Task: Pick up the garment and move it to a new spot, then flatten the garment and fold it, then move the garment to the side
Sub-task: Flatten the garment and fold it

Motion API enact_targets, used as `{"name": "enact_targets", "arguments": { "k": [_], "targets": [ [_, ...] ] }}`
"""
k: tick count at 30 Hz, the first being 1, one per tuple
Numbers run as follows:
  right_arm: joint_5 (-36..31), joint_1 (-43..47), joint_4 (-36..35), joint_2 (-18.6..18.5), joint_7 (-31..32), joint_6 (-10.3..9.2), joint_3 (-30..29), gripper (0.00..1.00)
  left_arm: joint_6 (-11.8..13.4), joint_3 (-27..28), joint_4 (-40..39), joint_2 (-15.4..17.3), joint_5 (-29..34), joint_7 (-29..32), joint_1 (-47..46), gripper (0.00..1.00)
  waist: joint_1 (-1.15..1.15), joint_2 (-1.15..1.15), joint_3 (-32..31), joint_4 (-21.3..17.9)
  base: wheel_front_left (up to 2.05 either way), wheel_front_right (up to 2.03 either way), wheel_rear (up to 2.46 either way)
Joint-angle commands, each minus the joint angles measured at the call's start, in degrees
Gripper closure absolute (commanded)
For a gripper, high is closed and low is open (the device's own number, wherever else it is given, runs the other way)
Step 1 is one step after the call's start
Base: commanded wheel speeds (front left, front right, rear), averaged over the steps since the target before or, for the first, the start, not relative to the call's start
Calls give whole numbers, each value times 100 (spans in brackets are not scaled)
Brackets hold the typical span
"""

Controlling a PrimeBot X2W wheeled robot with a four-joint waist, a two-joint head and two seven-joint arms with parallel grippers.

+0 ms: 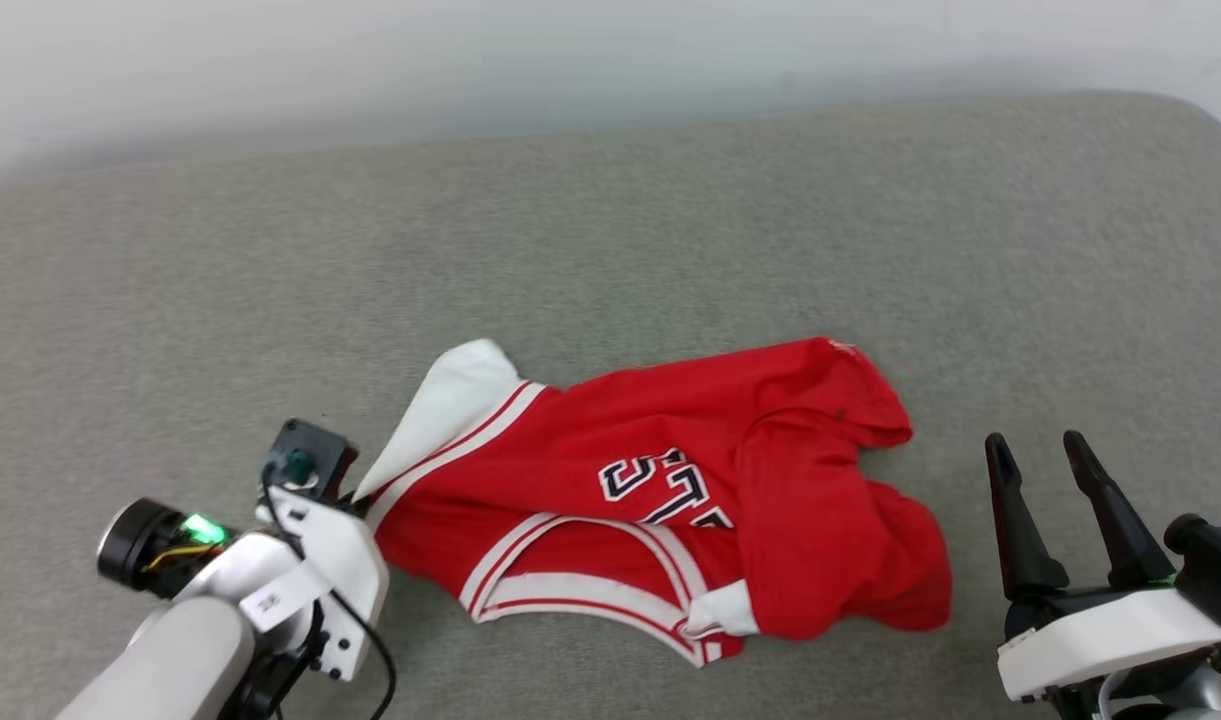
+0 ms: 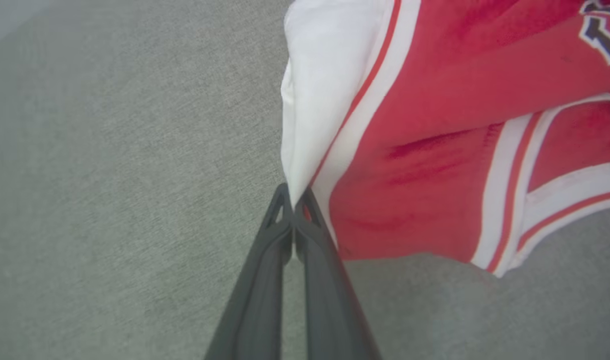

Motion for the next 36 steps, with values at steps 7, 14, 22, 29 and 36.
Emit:
{"name": "enact_targets", "arguments": {
  "k": [7, 14, 22, 29, 36],
  "targets": [
    [-32, 189, -105, 7, 213, -4, -92, 0, 711, 352, -808, 274, -216, -211, 985, 100, 0, 0, -331, 486, 0, 0, 0],
    [-52, 258, -134, 7, 357, -4, -30, 0, 962, 427, -766, -194, -705, -666, 1840, 100, 0, 0, -468, 533, 0, 0, 0],
    [-59, 397, -118, 7, 631, -4, 18, 0, 881, 668, -349, -802, -807, -1894, 1897, 0, 0, 0, -687, 510, 0, 0, 0],
    [203, 533, -16, 7, 1116, -4, 12, 0, 792, 841, -251, -1042, -519, -3049, 1625, 0, 0, 0, -922, 550, 0, 0, 0],
    [529, 464, 45, -346, 2101, -4, 265, 0, 867, 965, -355, -1274, -317, -3814, 1545, 0, 0, 0, -980, 691, 0, 0, 0]
  ]
}}
